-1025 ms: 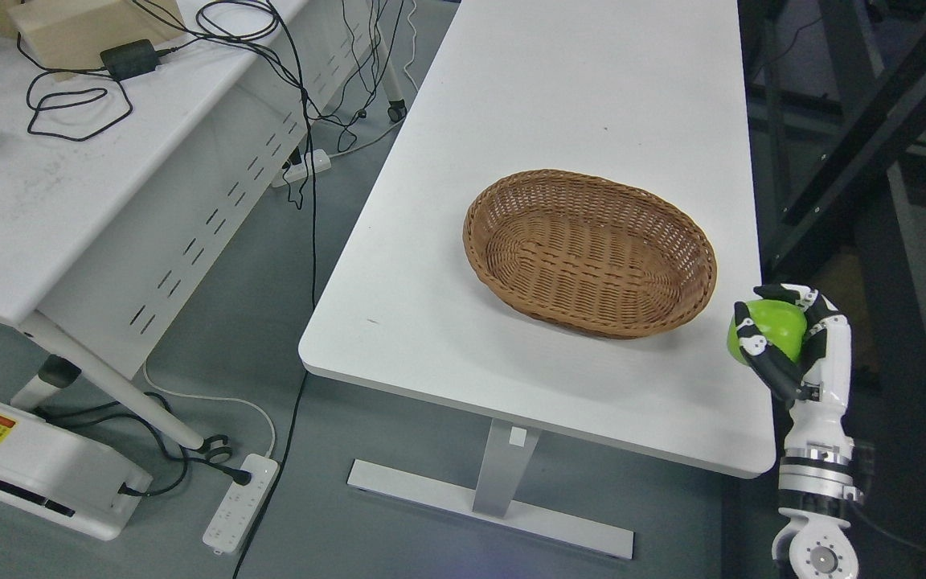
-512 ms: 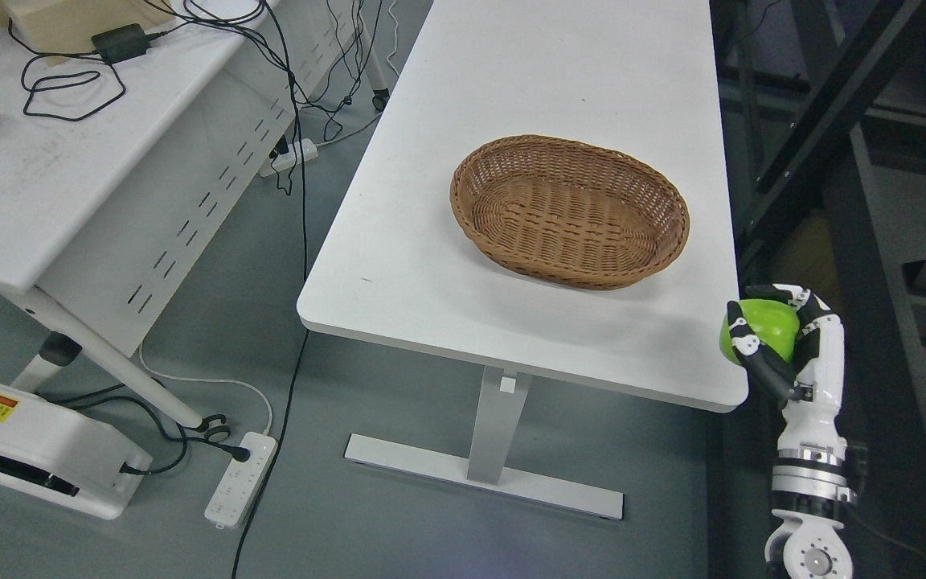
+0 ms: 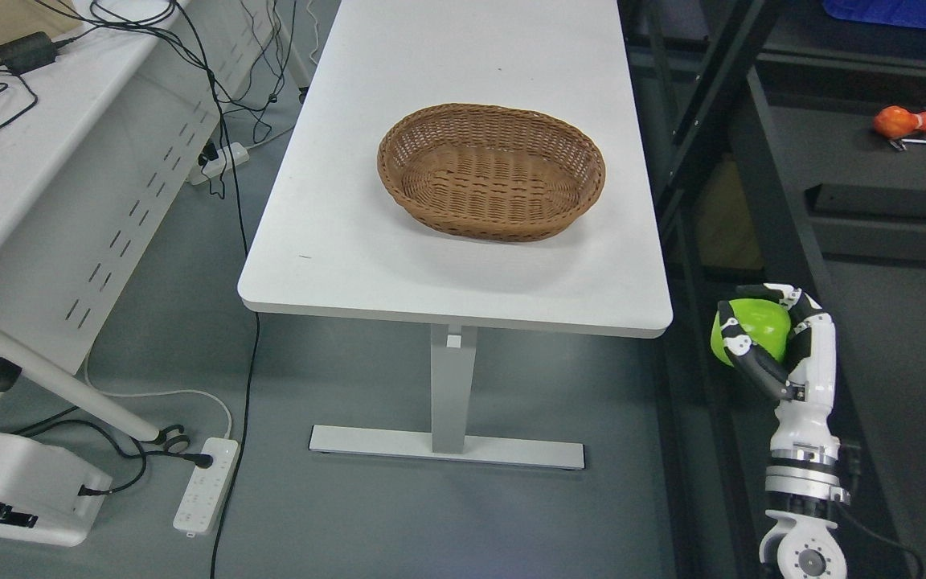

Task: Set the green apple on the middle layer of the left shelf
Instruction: 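Carry the green apple in the right hand while turning toward the shelf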

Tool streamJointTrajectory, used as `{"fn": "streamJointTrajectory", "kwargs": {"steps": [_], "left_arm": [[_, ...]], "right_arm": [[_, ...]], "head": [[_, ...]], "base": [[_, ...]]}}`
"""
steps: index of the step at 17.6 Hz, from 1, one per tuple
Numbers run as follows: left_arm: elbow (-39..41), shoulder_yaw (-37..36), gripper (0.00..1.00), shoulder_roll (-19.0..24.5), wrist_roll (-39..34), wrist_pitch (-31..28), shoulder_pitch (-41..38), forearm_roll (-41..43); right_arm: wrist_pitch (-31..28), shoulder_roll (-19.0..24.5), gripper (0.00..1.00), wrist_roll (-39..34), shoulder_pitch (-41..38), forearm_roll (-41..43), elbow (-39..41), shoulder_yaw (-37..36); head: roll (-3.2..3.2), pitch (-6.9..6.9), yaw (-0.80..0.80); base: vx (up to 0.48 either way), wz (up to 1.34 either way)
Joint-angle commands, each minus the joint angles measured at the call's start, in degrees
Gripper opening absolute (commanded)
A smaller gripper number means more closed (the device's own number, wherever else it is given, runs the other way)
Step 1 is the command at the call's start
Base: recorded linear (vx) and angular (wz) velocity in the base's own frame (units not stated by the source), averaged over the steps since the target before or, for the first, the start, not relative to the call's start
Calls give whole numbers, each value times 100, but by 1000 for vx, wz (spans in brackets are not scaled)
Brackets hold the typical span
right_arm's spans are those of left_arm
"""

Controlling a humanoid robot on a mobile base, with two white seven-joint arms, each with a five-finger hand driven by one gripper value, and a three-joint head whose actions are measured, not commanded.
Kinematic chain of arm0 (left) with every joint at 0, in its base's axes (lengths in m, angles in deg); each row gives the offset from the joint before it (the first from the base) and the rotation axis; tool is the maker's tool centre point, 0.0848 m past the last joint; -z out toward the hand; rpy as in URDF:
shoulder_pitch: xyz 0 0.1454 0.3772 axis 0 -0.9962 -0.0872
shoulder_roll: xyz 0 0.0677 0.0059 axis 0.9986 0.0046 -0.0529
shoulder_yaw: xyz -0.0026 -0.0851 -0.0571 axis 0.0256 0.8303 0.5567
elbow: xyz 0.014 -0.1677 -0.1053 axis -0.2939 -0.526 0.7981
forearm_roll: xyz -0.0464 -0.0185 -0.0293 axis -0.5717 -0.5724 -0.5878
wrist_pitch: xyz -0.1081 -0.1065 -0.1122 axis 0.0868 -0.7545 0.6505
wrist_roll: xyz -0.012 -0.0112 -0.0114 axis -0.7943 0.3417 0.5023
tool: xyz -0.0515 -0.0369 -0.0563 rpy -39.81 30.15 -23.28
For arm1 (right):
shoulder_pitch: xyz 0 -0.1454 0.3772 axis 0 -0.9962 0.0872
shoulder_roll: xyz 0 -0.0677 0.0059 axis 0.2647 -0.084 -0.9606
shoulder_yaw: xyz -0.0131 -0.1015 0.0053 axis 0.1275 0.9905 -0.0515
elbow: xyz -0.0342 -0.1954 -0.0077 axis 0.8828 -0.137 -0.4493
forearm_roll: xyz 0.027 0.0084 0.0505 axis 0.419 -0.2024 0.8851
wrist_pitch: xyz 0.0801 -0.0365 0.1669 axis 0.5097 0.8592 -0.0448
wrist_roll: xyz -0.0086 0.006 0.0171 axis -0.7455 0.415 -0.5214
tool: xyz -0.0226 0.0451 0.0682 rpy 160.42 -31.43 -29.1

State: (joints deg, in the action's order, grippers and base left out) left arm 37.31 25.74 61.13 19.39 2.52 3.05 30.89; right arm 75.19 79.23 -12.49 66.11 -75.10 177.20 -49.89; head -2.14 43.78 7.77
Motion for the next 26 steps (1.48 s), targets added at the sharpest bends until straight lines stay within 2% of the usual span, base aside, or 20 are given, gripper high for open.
{"fn": "streamJointTrajectory", "kwargs": {"steps": [1, 9, 17, 26], "left_arm": [[0, 0, 100, 100, 5, 2, 123, -5], [0, 0, 100, 100, 5, 2, 123, 3], [0, 0, 100, 100, 5, 2, 123, -5], [0, 0, 100, 100, 5, 2, 123, -5]], "right_arm": [[-10, 53, 0, 6, 19, -200, 40, 500], [51, 36, 0, -3, -342, -691, 48, 878], [77, 217, 0, 14, -526, -1307, 48, 1194], [69, 217, 0, 23, -517, -1413, 48, 1336]], "head": [[0, 0, 0], [0, 0, 0], [0, 0, 0], [0, 0, 0]], "base": [[-137, -314], [-192, -140], [-257, 101], [-272, -37]]}}
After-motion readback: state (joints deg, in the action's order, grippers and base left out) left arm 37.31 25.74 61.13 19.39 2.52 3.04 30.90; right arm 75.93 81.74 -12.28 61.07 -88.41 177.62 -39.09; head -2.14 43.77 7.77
